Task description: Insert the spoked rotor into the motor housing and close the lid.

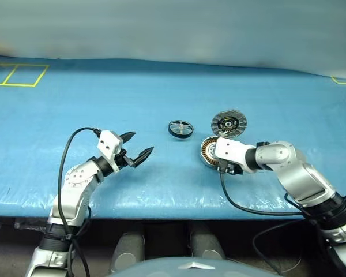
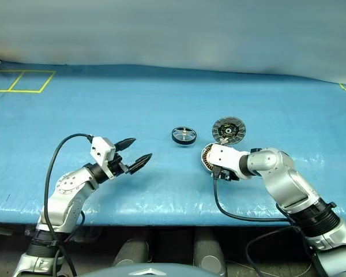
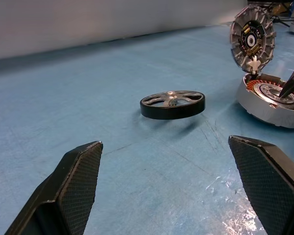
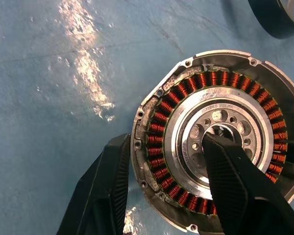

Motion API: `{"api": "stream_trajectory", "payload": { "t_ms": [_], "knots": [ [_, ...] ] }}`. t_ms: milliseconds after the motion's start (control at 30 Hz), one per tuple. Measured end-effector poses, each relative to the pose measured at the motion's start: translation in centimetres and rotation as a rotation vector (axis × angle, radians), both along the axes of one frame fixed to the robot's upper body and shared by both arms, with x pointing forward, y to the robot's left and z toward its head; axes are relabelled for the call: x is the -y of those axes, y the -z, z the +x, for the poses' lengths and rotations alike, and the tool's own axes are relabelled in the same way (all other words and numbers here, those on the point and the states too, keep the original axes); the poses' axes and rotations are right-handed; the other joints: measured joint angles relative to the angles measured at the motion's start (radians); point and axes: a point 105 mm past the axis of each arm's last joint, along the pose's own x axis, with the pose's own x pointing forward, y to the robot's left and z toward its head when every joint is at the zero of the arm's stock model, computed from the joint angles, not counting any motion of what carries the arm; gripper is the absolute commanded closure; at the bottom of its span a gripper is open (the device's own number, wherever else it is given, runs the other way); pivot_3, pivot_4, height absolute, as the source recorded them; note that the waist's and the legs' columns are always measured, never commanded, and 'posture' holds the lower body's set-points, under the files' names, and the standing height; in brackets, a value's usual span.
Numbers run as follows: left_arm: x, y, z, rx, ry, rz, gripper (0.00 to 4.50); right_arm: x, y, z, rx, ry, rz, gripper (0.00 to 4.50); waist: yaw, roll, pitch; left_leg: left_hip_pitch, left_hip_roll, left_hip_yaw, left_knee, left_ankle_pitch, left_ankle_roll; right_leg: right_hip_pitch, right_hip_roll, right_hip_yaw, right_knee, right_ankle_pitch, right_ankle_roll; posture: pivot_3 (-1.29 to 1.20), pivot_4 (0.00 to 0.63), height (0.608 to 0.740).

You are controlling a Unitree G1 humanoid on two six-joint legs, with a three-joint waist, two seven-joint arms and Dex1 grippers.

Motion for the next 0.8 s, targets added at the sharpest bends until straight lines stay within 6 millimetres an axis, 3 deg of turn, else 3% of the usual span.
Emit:
{"api": "stream_trajectory", "payload": {
  "t_ms": [167, 567, 800],
  "knots": [
    [-0.4, 0.2, 0.0, -0.005, -0.016, 0.003, 0.00, -3.2, -0.1, -1.4, -0.008, -0.121, 0.046, 2.52, 0.004, 0.000, 0.000, -0.002, -0.001, -0.001, -0.001, 0.000, 0.000, -0.001, -0.001, 0.000, -0.001, 0.000, 0.000, 0.00, 0.150, 0.740],
    [-0.6, 0.6, -0.6, -0.015, -0.038, 0.006, 0.00, -7.7, -1.2, -2.7, -0.028, -0.253, 0.138, 2.52, 0.004, 0.000, 0.001, -0.002, -0.001, -0.002, -0.001, 0.000, 0.000, -0.001, -0.001, -0.001, 0.000, 0.000, 0.000, 0.00, 0.150, 0.740],
    [-0.8, 0.9, -0.7, -0.025, -0.052, 0.006, 0.00, -9.7, -0.7, -3.2, -0.065, -0.272, 0.179, 2.52, 0.005, 0.000, 0.001, -0.002, -0.001, -0.003, -0.001, 0.000, 0.000, -0.001, -0.001, -0.001, 0.000, 0.001, 0.000, 0.00, 0.150, 0.740]
  ]
}}
